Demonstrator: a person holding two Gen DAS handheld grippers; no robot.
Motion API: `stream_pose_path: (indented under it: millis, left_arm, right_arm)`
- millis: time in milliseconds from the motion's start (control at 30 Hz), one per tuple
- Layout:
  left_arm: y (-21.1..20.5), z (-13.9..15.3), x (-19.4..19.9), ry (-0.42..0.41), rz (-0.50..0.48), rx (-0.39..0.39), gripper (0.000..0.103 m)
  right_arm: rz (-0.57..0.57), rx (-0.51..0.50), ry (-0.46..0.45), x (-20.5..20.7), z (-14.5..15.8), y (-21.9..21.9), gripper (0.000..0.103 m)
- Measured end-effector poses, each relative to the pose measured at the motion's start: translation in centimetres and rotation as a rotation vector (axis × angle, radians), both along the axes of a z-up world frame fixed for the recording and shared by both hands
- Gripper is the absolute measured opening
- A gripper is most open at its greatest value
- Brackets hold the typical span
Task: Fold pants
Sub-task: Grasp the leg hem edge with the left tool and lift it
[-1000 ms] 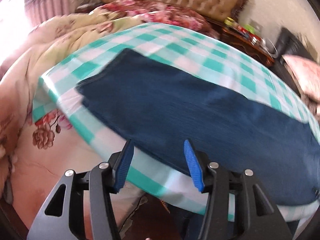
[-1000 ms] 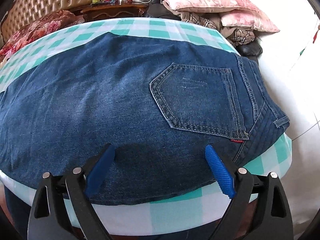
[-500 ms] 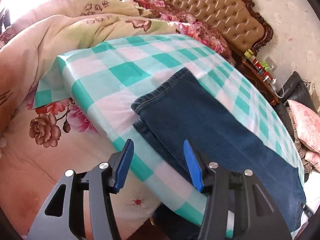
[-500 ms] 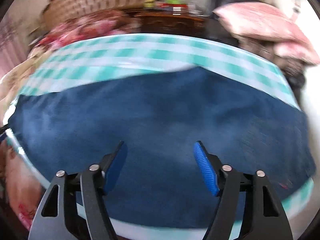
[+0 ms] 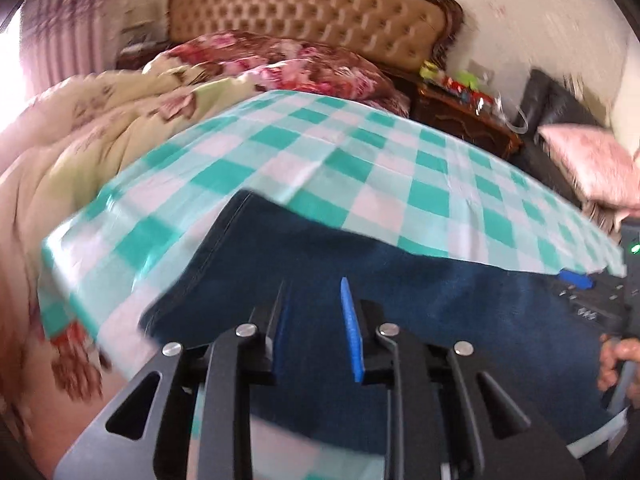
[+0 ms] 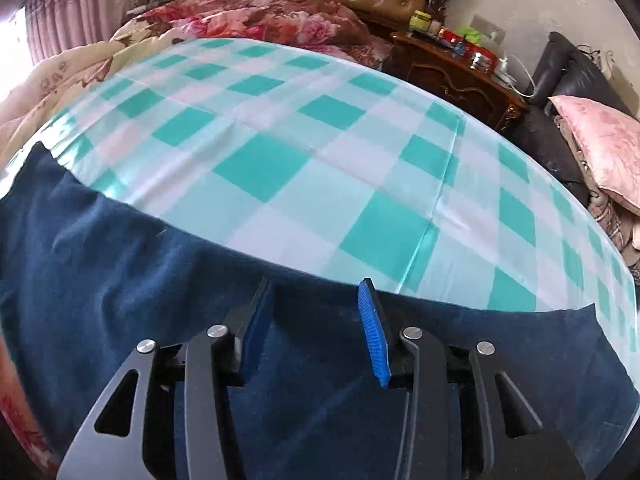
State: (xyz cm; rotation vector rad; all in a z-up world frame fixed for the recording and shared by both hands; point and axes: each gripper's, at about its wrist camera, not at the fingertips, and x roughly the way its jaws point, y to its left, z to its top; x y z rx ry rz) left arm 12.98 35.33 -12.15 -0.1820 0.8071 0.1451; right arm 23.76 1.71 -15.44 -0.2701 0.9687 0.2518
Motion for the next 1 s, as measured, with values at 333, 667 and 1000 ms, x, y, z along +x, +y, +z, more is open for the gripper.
stream_pose_path:
  millis: [333, 667, 1000]
  left_arm:
    - [4.9, -2.9, 6.0, 0.135, 0.067, 0.086, 0.022]
    - [5.7, 0.7, -2.0, -0.001, 0.15, 0.043, 0.032]
    - [-1.8, -0.3, -4.4, -0.026, 0.023, -0.019, 0.044]
  right_arm:
    - [-0.028, -0.028, -0.085, -0.3, -0.4, -0.1, 0.051]
    - [-0.069, -0.015, -0.067, -0.1, 0.7, -0.7, 0.06]
    - [-0.089, 0.14, -0.124, -7.6, 6.0, -6.8, 0.061]
